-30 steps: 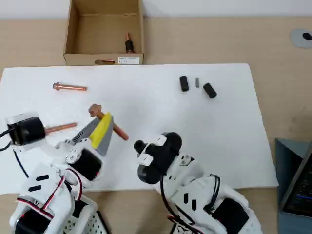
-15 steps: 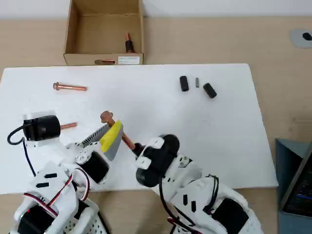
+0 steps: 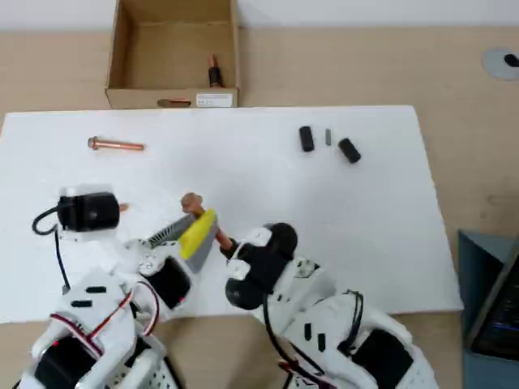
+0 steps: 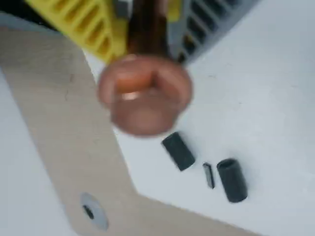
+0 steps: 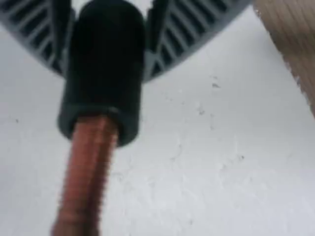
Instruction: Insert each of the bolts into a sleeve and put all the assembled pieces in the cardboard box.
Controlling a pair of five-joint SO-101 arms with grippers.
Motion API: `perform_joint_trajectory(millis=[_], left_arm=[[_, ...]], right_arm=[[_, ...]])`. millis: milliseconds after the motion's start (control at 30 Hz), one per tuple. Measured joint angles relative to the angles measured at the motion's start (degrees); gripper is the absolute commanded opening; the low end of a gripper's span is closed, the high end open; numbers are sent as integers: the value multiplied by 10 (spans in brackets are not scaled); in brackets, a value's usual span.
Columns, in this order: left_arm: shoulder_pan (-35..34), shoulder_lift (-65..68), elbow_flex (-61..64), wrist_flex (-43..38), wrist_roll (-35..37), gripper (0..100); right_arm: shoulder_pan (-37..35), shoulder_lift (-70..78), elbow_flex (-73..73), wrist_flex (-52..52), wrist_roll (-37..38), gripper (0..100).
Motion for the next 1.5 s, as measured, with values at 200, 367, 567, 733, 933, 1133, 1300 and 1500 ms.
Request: perform_joint_trajectory(millis=[200,367,567,733,933,1133,1300,1500], left_arm=[[4,0,0,2,-49,2],[15,0,0,11,-91,2],[27,0,2,14,-106,2],[53,1,4,48,-106,2],[57,1,4,53,-106,2],[57,1,4,53,-106,6],[57,1,4,53,-106,11],[57,1,4,53,-106,134]], right_arm=[[0,0,0,0,0,9],[0,0,1,0,0,9],[0,0,1,0,-1,9],[-1,0,0,-1,0,9],[-2,0,0,-10,0,9],[-1,0,0,-12,14,9],[-1,0,0,-12,16,9],[-1,0,0,-12,17,9]])
